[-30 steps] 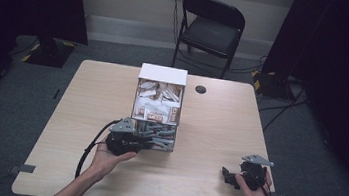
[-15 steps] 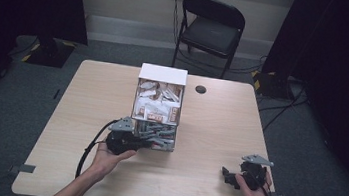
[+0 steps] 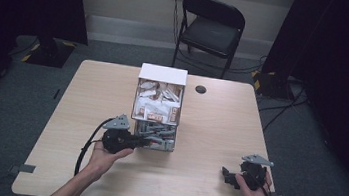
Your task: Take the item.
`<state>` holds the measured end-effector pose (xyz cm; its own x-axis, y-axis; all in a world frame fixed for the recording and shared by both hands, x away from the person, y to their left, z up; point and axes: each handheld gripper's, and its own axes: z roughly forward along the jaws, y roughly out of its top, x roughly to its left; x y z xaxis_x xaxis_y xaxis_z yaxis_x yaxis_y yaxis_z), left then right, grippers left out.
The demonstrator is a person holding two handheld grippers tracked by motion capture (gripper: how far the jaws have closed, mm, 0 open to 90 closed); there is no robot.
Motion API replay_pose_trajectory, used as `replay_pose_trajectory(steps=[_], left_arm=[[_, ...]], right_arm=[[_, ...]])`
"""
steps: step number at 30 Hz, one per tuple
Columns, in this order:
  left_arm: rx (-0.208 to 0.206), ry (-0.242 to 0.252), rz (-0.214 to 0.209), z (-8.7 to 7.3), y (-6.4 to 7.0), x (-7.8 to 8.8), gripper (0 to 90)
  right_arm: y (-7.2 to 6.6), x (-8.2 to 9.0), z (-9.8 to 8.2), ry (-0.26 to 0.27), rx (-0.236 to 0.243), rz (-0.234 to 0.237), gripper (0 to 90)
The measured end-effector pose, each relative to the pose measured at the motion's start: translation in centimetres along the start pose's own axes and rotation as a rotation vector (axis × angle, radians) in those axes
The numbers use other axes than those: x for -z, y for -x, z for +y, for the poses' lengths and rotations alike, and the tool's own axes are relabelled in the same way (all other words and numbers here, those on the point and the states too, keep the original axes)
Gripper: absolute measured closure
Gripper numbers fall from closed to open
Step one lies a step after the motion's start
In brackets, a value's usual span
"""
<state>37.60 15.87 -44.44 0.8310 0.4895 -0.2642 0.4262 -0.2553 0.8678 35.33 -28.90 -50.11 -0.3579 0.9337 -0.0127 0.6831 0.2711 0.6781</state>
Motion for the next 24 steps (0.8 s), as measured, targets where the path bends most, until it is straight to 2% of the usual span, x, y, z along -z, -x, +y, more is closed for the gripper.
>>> replay_pose_trajectory(steps=[24], left_arm=[[-0.015,0.038,-0.027,0.6,1.0,2.7,90.0]], right_arm=[[0.0,0.0,0.0,0.000,0.000,0.000,0.0]])
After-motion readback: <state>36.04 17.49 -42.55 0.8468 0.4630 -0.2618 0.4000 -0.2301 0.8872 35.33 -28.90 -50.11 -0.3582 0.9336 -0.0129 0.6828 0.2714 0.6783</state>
